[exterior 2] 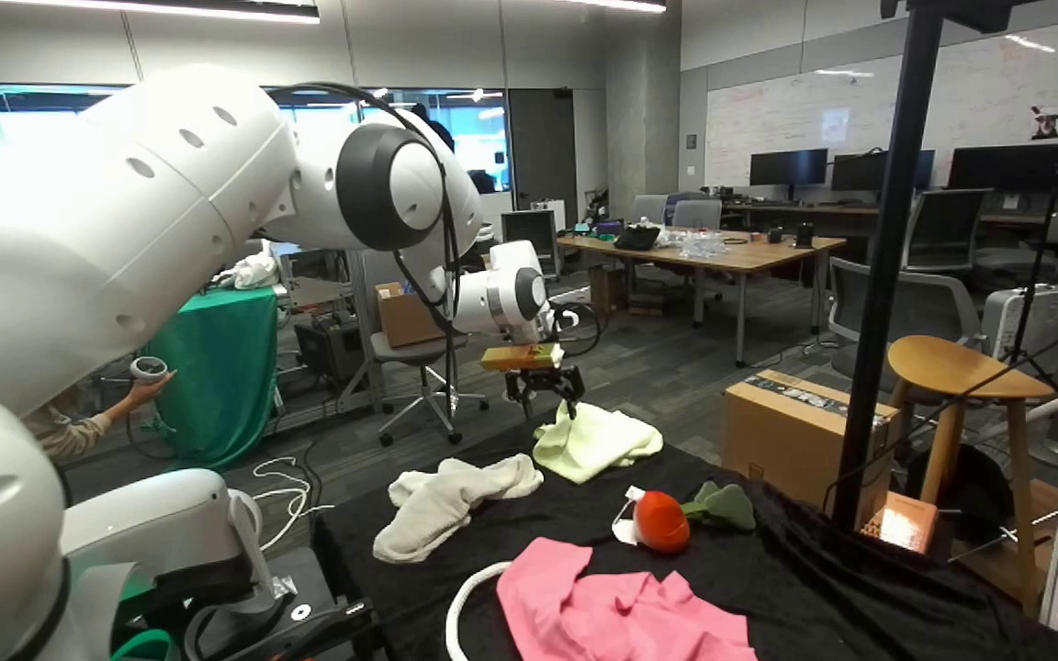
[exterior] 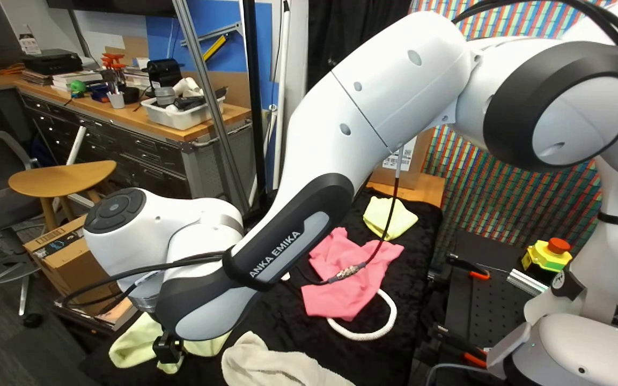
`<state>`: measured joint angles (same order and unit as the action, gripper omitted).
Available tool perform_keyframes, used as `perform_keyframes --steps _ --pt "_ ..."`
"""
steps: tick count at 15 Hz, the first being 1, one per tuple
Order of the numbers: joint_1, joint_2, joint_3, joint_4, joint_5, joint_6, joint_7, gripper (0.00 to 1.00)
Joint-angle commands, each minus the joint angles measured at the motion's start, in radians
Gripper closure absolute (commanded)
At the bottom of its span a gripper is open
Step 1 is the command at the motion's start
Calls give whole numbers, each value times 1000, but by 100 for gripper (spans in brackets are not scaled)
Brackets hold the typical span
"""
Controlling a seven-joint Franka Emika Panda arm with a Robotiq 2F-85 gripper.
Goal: Stack the objects on the table together
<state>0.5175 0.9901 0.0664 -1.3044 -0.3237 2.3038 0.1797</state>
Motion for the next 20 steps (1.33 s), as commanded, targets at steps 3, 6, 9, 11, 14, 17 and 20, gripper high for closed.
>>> perform_keyframes --steps 3,6,9,11,14,17,20 --pt "-28 21 23 16 43 16 -24 0" --pt "-34 41 23 30 59 2 -25 0" --pt "-39 61 24 39 67 2 -30 0" --pt "-42 75 24 48 69 -1 -33 0" --pt "-45 80 23 52 67 -4 -39 5" --pt "-48 80 21 56 67 -14 -42 30" --pt "-51 79 17 58 65 -20 -42 54"
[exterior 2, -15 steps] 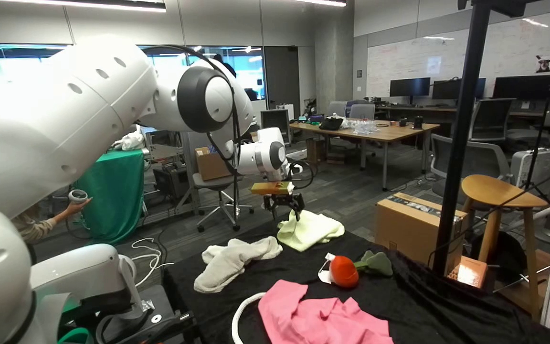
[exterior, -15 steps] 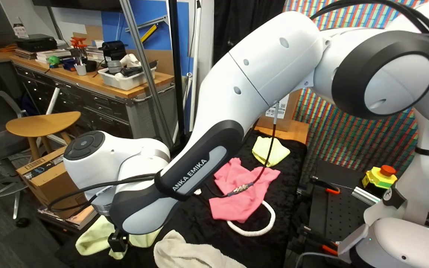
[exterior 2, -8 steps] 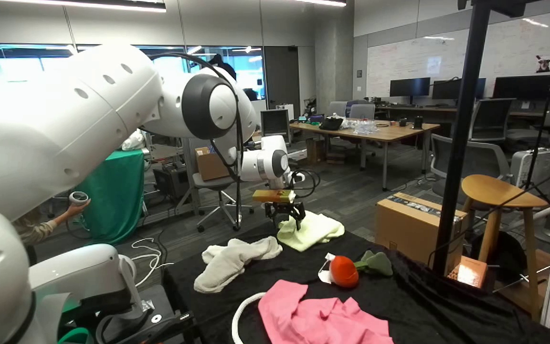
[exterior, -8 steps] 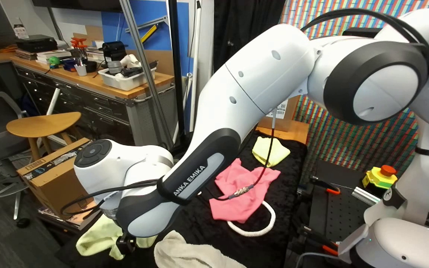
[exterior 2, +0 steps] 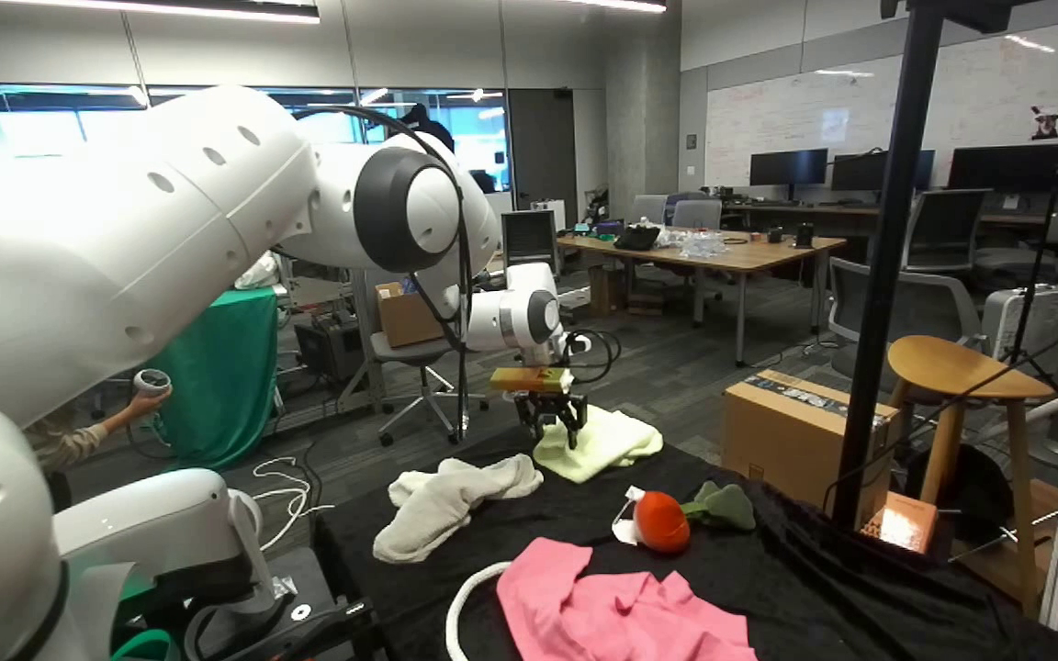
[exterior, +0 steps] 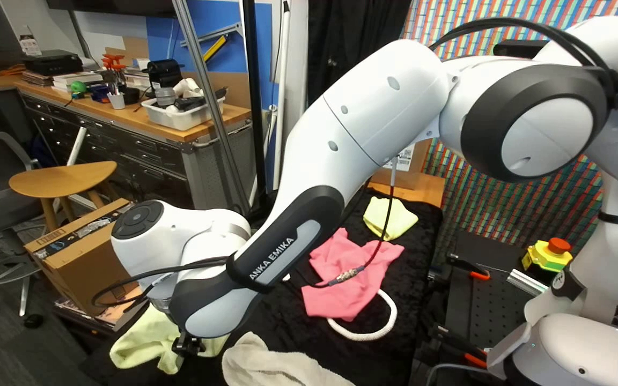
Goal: Stack the objects on the table together
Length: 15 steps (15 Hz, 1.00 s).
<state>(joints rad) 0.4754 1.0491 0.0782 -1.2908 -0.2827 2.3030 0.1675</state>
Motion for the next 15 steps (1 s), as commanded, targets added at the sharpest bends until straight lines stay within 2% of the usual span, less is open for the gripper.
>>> perform_keyframes --steps 1,5,6,9,10,15 --pt "-12 23 5 49 24 -22 -35 61" --pt "-12 17 -4 47 16 -32 -35 92" --pt "-10 3 -10 35 11 -35 -29 95" --pt "-6 -33 -32 6 -3 -28 -12 100" --pt "-5 -56 -38 -9 -9 -29 -11 96" --pt "18 -219 -93 -116 -100 -28 13 96"
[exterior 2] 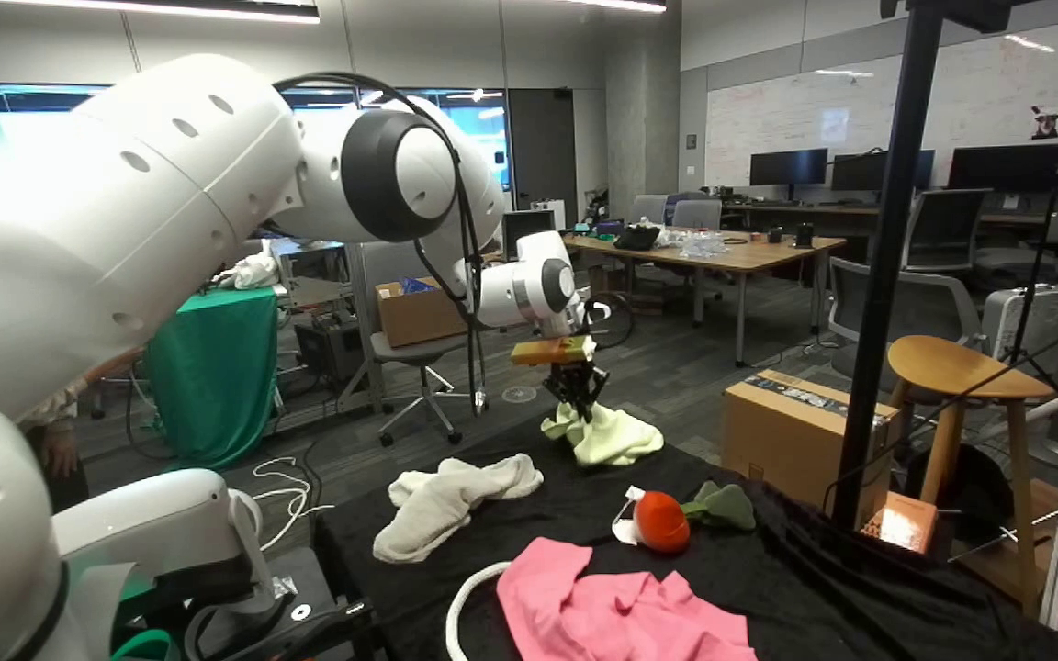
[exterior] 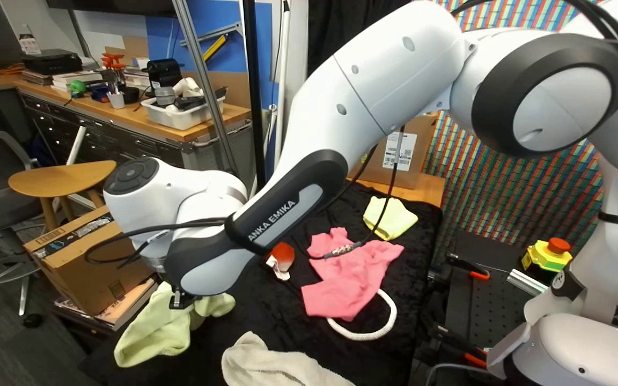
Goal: Stack the objects on the table together
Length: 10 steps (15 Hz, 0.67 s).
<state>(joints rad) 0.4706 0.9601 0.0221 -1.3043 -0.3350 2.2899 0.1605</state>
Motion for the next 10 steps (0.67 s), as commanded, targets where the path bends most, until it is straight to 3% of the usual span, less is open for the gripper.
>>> perform_keyframes --steps 1,6,10 --pt "24 -168 -48 -133 -67 -13 24 96" --pt "1 -410 -68 -320 -174 -61 5 96" --pt "-57 -606 -48 -475 -237 -72 -5 96"
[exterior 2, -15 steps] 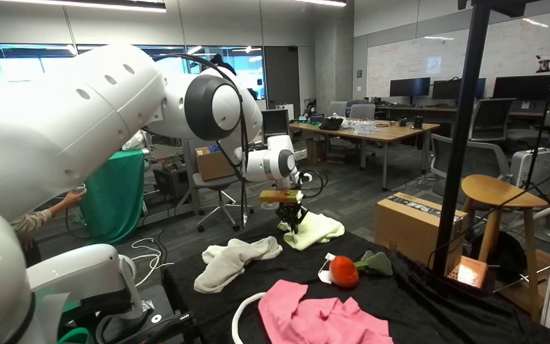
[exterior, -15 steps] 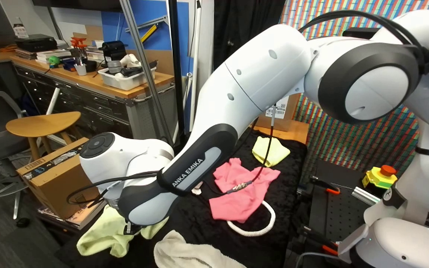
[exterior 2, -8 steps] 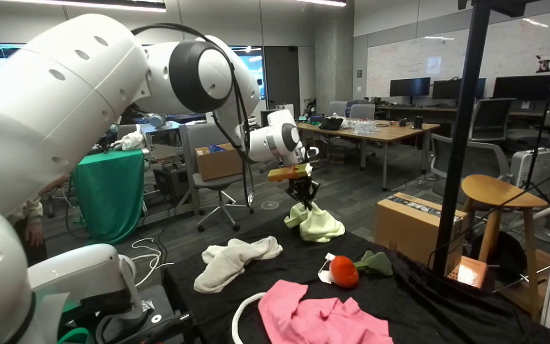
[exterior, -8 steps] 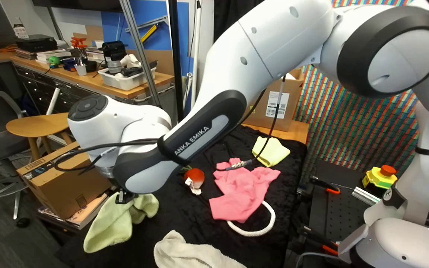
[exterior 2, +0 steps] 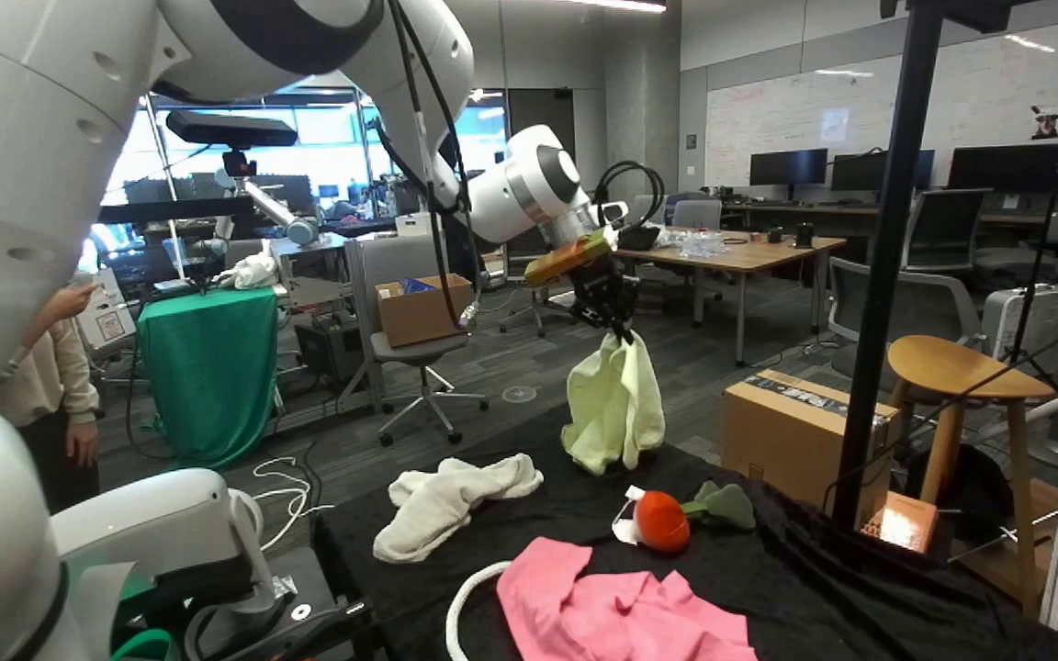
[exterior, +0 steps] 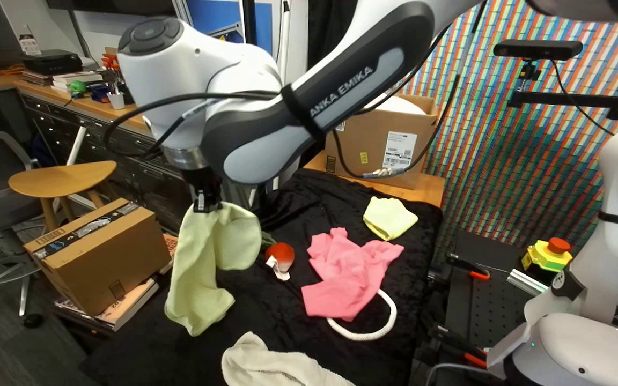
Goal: Stack the objects on the table together
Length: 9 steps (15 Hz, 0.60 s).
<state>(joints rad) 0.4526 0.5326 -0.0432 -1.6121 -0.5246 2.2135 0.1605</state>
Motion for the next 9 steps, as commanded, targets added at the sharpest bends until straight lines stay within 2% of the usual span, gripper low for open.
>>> perform_keyframes --steps 1,5,9 --pt "-54 -228 20 -205 -59 12 11 96" --pt "-127 -418 51 -327 -69 18 14 96" --pt "-204 -582 94 -406 -20 7 -54 96"
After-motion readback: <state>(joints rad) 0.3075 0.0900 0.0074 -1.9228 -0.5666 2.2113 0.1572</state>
